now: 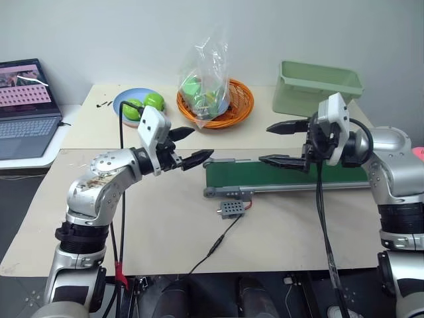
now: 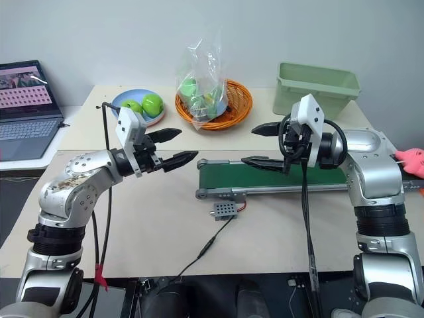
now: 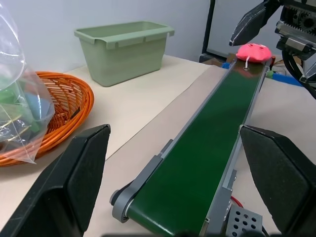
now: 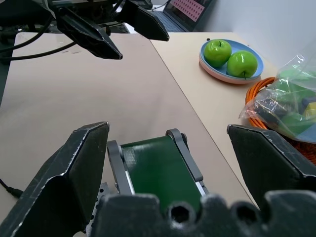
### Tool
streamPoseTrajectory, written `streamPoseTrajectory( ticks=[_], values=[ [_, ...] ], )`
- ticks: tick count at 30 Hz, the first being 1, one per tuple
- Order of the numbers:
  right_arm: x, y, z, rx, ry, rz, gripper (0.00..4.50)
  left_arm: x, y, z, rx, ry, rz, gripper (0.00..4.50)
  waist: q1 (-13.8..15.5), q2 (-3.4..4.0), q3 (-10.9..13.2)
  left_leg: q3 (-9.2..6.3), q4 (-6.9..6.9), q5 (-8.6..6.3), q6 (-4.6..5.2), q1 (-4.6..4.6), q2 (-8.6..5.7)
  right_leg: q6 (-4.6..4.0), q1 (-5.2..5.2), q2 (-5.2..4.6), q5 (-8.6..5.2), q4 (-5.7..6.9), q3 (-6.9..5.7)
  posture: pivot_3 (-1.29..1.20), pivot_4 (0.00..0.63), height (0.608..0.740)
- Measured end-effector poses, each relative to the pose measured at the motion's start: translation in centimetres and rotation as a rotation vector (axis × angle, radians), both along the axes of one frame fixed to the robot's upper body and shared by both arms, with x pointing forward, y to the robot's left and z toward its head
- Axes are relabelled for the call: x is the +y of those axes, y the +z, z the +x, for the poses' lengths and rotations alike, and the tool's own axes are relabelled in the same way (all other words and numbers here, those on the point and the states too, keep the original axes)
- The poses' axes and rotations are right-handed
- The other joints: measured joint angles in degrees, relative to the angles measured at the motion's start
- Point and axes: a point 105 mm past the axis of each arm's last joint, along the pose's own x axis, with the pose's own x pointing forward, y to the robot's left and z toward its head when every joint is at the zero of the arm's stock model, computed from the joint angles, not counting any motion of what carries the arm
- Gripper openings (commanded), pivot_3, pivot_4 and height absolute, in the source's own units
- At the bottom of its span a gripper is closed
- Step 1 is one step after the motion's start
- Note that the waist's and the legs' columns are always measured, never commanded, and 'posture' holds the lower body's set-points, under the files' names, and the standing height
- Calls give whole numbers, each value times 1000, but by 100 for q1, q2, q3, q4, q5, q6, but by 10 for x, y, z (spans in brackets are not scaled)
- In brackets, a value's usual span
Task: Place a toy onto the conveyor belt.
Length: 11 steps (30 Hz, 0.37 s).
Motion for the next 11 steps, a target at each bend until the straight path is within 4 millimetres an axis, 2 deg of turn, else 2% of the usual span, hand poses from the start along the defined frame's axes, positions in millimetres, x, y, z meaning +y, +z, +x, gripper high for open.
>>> streamPoseTrajectory(
  ticks=[11],
  values=[
    [0,0,0,0,0,0,4500,0,-6,-6,26,-33,10,4447,-1,0,0,0,0,0,0,1,0,0,0,0,0,0,0,0,150,740]
  ],
)
